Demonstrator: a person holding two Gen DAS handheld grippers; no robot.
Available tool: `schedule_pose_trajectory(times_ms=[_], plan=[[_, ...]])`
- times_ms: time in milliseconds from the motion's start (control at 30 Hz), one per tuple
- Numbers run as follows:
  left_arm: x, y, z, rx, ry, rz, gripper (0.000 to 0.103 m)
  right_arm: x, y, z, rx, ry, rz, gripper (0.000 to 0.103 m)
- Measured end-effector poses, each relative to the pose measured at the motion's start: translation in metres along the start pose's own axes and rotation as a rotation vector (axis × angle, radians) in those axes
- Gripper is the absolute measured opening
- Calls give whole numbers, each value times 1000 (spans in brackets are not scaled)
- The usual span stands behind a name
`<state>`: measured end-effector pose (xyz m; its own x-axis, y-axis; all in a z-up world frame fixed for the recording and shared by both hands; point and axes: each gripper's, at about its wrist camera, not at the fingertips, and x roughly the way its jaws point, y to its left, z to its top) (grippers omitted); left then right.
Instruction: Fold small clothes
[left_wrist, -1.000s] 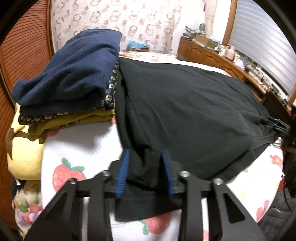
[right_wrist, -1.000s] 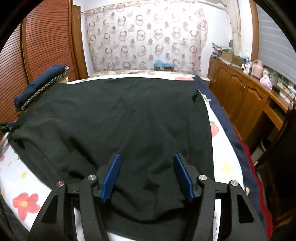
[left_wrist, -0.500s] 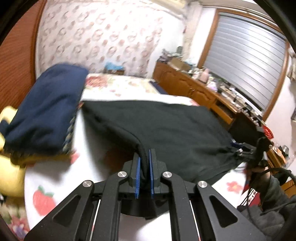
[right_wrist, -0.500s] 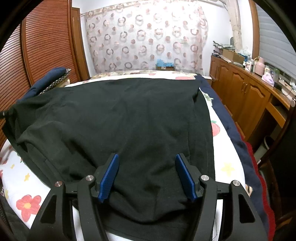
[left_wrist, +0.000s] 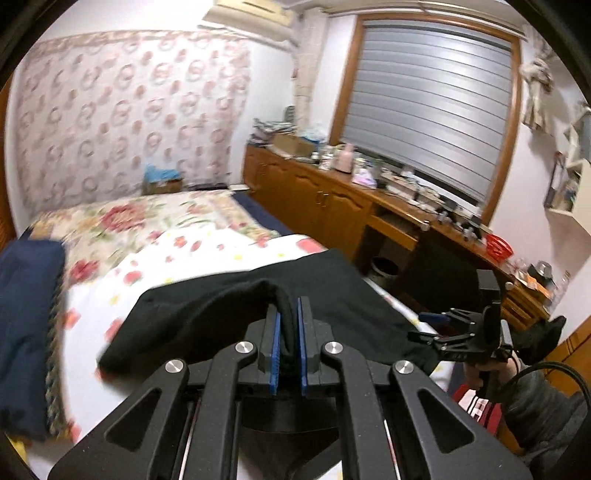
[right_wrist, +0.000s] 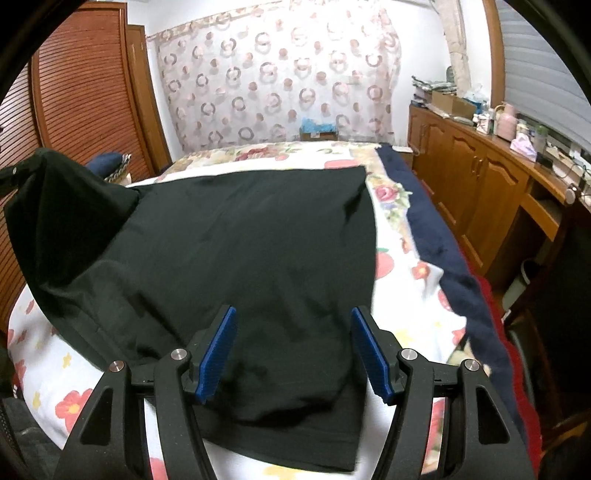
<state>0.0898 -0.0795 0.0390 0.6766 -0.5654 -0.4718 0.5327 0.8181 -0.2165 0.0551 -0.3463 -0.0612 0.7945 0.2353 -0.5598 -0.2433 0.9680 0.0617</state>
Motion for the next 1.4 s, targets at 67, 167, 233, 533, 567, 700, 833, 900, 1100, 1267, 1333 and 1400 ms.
schedule_pose_trajectory(times_ms=[67, 167, 233, 533, 567, 700, 833, 900, 1100, 1267, 1333, 1400], plan=[[6, -13, 11, 24, 0, -35, 8, -4, -3, 0, 9, -16, -10, 66], [16, -37, 28, 62, 15, -104, 8, -11, -3, -3, 21, -34, -12, 66], [19, -49, 35, 82, 18, -136, 8, -14, -2, -4, 22, -47, -18, 66], [40, -78, 30, 138, 101, -164, 42, -19, 3, -16, 29, -79, -17, 66], [40, -75, 26, 137, 106, -149, 48, -19, 3, -17, 29, -77, -18, 66], [40, -69, 14, 148, 109, -80, 59, -18, 3, -13, 27, -74, -22, 66], [32, -48, -2, 113, 101, -15, 61, -17, 6, -7, 15, -76, -14, 66], [28, -36, -10, 95, 97, 19, 61, -14, 10, -4, 4, -76, -7, 66], [17, -2, -36, 26, 104, 93, 61, -3, 32, 4, -40, -67, 21, 66], [9, 18, -49, -4, 101, 154, 61, 11, 51, 14, -86, -53, 55, 66], [7, 25, -54, -17, 100, 168, 61, 16, 56, 19, -108, -50, 72, 66], [4, 30, -59, -23, 99, 177, 61, 21, 63, 25, -131, -47, 87, 66]])
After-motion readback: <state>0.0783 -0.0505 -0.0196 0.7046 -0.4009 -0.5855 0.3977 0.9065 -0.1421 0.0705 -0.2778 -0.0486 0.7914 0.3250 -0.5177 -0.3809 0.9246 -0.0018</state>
